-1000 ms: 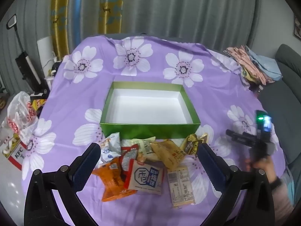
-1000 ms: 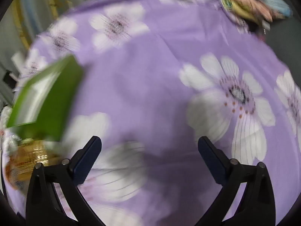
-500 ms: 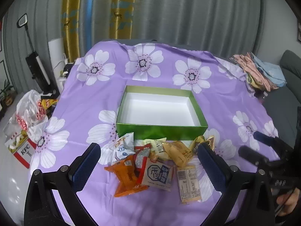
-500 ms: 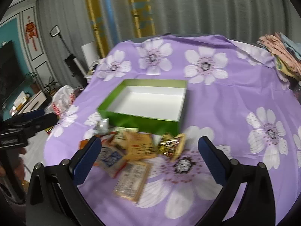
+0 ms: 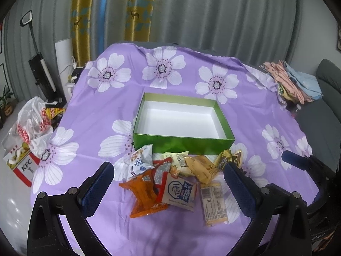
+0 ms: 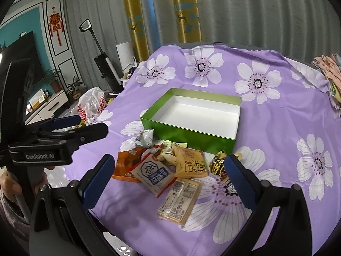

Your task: Organize snacks

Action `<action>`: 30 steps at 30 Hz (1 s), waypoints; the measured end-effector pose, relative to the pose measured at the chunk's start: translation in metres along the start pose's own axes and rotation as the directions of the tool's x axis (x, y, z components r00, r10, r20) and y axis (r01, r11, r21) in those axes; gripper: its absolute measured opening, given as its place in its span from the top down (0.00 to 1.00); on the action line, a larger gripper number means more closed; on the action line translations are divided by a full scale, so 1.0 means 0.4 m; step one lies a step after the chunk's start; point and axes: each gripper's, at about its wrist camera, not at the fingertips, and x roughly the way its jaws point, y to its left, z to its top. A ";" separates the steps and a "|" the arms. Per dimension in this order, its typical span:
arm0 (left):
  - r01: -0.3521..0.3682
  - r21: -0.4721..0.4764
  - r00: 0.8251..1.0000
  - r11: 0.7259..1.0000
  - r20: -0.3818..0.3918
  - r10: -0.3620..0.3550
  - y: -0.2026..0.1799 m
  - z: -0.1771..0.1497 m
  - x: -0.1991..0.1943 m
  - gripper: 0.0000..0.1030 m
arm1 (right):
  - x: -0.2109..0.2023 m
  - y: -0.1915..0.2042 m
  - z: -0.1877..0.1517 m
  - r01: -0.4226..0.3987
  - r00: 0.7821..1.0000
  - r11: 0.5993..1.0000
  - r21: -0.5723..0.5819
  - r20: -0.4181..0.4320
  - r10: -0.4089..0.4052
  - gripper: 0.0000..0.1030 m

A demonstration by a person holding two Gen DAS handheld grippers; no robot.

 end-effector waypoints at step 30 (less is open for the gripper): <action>0.009 0.006 1.000 1.000 -0.017 -0.009 -0.022 -0.001 0.009 0.01 | -0.016 0.013 0.006 -0.032 0.999 0.999 -0.016 0.020 0.033 0.00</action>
